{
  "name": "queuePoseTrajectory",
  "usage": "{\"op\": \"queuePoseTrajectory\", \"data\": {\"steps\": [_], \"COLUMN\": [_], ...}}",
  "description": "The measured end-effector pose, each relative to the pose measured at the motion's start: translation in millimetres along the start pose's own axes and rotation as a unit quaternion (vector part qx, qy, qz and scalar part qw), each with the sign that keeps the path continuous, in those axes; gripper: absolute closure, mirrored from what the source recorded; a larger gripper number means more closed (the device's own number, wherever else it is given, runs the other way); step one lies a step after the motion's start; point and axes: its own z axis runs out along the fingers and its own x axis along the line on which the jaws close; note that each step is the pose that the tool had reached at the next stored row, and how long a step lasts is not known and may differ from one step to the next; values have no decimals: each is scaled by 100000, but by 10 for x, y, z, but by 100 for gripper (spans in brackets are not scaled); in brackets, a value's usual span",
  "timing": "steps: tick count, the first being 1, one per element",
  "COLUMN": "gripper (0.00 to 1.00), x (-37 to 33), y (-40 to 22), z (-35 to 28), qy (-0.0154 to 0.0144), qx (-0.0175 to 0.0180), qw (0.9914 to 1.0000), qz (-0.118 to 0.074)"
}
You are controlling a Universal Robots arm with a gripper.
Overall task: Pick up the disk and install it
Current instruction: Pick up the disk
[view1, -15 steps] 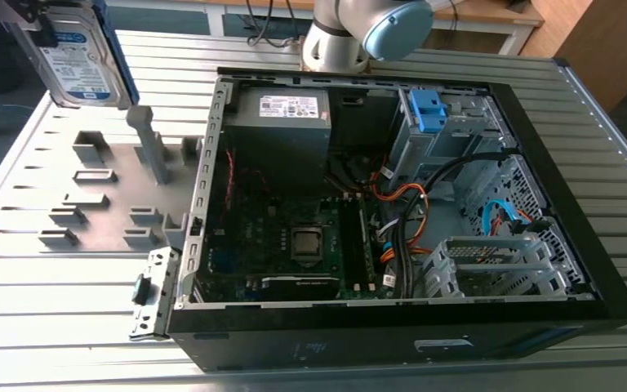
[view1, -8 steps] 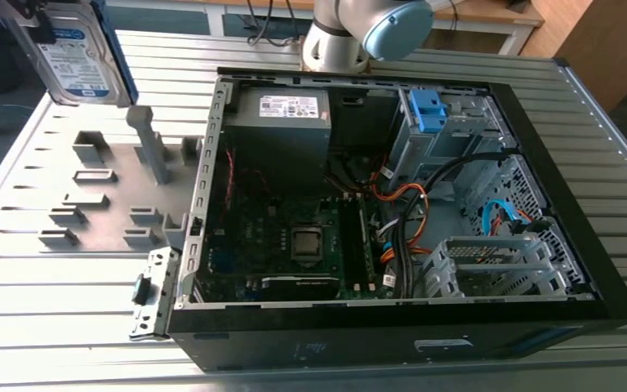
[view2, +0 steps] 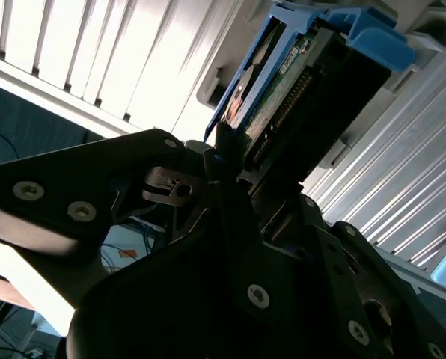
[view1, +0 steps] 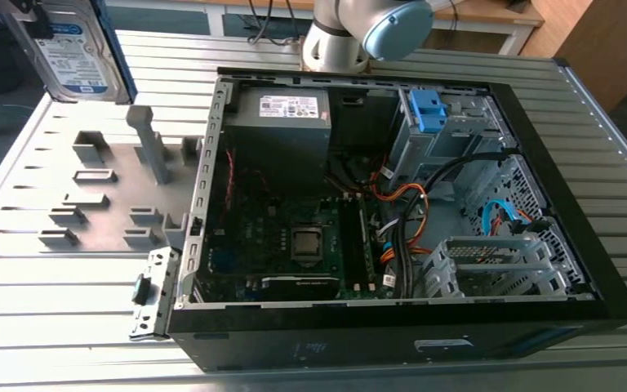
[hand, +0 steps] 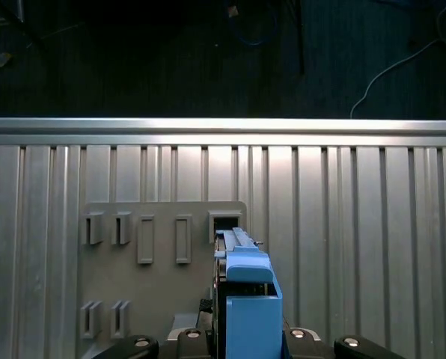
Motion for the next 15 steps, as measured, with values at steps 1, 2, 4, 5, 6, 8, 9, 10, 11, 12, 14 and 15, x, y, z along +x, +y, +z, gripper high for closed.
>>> {"op": "queuePoseTrajectory", "data": {"steps": [1, 2, 4, 5, 6, 8, 9, 10, 11, 12, 14, 15], "gripper": [64, 64, 64, 64, 64, 64, 64, 64, 64, 64, 64, 64], "x": [0, -1, -1, -1, -2, -2, -2, -3, -3, -3, -4, -4], "y": [0, 1, 1, 2, 2, 2, 3, 3, 3, 4, 4, 4], "z": [-8, -16, -32, -39, -46, -62, -70, -77, -84, -92, -106, -113], "qy": [-2, -4, 0, -2, -4, -1, -1, -3, -1, -3, -3, -2], "qx": [1, 5, -2, 2, 6, 2, 0, 4, 3, 5, 4, 2], "qw": [100000, 100000, 100000, 100000, 100000, 100000, 100000, 100000, 100000, 100000, 100000, 100000], "qz": [0, 1, 0, 0, 2, 0, 1, -1, 1, 0, 1, 0]}}
